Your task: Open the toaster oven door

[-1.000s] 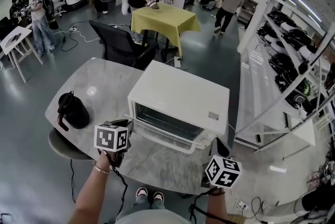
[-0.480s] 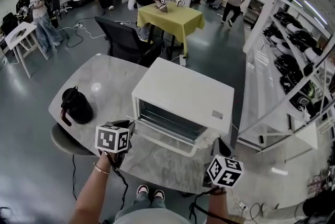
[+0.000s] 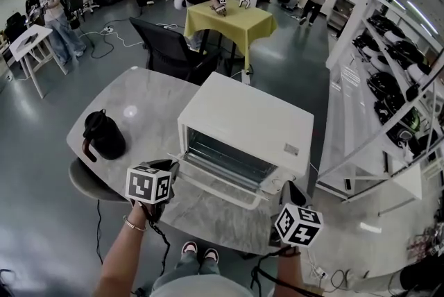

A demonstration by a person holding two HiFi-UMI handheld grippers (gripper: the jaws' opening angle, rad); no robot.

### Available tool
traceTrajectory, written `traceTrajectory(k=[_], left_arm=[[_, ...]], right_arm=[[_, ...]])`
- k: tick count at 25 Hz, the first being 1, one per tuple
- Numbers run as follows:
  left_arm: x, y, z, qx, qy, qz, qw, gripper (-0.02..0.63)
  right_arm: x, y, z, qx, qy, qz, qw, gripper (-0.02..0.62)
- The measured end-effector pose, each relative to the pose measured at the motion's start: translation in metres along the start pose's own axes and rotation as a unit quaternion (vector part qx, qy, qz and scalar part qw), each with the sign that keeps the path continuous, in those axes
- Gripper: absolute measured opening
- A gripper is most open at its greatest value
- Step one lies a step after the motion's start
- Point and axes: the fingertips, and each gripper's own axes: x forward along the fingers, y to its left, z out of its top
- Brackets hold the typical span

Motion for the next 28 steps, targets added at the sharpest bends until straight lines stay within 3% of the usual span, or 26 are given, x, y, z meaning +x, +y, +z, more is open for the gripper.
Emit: traceTrajectory(k=[28], left_arm=[[-0.008,0.006,-0.048,-0.012,0.019,-0.003,0.9997,0.071]], right_arm=[[0.012,0.019,-0.013,-0.024,0.028,0.031,0.999,0.005]])
